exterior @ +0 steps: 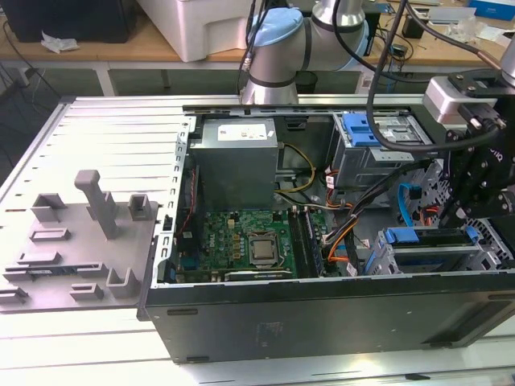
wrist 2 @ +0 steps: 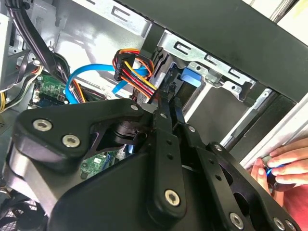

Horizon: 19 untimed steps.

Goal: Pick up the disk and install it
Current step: 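Insert the first disk wire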

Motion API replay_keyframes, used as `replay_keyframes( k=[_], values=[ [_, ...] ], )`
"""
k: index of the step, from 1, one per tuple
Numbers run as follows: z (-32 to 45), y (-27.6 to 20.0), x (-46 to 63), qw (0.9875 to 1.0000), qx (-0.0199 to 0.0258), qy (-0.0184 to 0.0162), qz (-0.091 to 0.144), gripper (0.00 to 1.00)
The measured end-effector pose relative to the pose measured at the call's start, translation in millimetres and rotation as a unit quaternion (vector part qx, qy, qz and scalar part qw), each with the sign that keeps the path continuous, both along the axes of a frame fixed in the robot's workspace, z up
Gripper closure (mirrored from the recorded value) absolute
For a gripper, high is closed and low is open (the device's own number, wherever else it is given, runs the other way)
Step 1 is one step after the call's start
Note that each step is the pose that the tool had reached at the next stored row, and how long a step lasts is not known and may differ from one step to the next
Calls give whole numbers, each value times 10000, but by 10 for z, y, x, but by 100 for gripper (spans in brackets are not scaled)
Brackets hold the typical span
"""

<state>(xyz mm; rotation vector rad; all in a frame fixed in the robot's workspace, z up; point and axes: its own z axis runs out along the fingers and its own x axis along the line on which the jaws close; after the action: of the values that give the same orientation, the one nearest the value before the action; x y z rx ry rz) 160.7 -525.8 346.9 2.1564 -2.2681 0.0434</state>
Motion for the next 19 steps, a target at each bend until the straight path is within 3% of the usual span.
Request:
replay_keyframes(
  k=[6,19],
  values=[
    [1,-9,-2,10000,30,0,0,84],
    [2,-83,-7,9998,174,0,0,84]
  ],
)
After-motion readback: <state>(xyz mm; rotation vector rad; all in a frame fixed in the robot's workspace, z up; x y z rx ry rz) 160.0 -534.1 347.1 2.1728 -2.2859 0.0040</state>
